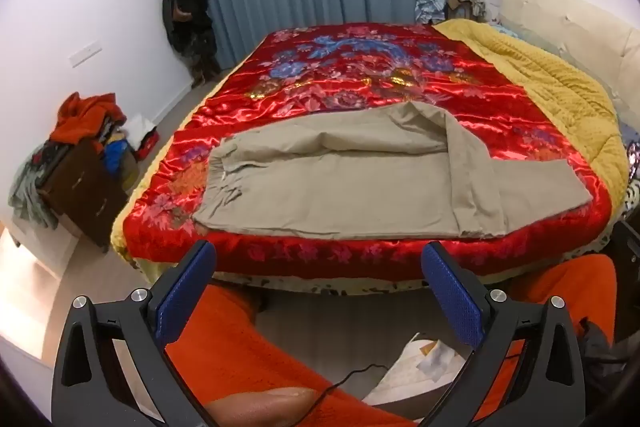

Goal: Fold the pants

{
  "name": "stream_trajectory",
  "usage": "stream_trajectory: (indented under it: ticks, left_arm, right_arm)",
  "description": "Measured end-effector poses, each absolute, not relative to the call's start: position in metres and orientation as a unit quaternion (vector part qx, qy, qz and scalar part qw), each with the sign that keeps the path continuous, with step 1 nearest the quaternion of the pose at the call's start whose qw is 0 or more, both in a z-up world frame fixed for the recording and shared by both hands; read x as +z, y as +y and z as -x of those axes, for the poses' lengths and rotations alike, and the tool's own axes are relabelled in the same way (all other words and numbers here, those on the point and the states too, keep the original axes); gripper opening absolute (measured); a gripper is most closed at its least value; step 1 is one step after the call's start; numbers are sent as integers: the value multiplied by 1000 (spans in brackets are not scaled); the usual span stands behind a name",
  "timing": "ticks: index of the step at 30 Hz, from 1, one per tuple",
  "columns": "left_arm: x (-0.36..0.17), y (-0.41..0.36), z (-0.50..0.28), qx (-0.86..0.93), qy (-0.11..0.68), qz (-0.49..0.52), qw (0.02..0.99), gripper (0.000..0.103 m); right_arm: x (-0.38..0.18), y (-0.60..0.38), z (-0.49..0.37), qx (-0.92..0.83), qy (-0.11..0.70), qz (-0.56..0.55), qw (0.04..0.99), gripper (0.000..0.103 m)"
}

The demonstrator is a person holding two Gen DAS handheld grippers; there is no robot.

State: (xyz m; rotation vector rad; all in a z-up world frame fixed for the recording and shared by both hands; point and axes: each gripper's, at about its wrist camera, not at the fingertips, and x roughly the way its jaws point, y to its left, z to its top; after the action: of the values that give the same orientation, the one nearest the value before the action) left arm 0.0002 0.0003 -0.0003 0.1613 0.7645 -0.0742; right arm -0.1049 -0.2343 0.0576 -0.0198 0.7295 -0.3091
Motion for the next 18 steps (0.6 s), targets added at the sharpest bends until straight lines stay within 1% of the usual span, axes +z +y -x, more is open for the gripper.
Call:
stream_trajectory:
  ticks: [14,18]
  left_arm:
    - [4,9,-6,-41,375,-83,922,102]
    - [-2,-5,1,-37,370,-91,924,102]
  right_arm:
    - [53,-229,104,-147,358,4,922,103]
    - [55,-230,105,-148,358,4,922,103]
